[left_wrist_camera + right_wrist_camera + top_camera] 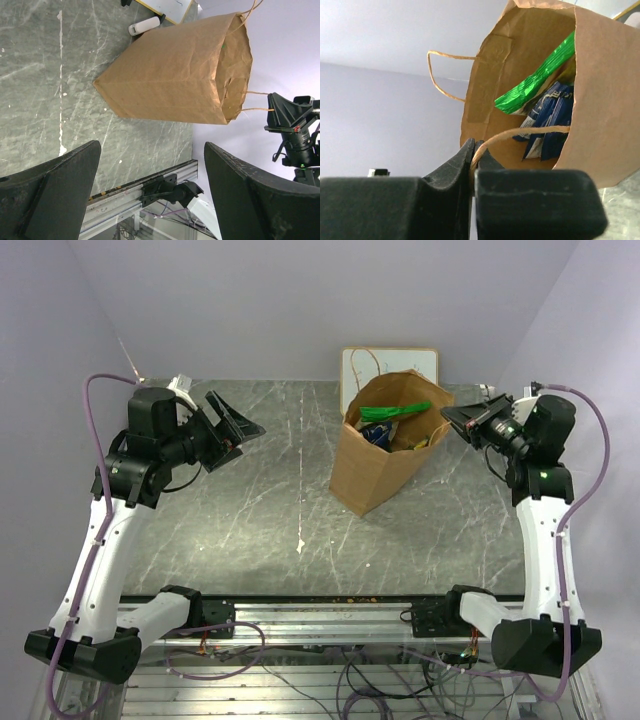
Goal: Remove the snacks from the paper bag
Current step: Adjust the paper bag at the center of the board.
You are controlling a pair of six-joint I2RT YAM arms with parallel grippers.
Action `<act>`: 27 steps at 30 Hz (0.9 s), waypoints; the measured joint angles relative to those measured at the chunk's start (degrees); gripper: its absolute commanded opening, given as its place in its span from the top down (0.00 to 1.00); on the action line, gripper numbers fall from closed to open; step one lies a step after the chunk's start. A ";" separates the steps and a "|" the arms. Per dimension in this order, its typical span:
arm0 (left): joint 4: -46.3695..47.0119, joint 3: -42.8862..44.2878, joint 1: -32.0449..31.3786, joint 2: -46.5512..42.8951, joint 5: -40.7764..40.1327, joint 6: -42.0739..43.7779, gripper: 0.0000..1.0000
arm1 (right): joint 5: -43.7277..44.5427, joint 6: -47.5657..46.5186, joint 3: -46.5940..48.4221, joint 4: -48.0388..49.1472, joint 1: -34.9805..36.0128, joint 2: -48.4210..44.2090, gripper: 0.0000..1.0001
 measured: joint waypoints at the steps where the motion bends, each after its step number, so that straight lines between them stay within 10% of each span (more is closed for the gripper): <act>1: 0.00 0.00 0.00 0.02 0.00 0.07 0.05 | 0.37 -0.57 0.79 -1.16 0.00 0.13 1.00; 16: -0.02 0.00 0.00 1.29 0.11 0.68 0.05 | 11.98 -25.20 30.49 -30.75 0.00 11.34 1.00; 27: 0.00 0.00 0.00 1.22 0.11 0.72 0.05 | 2.78 -46.18 39.71 -35.15 11.91 21.44 1.00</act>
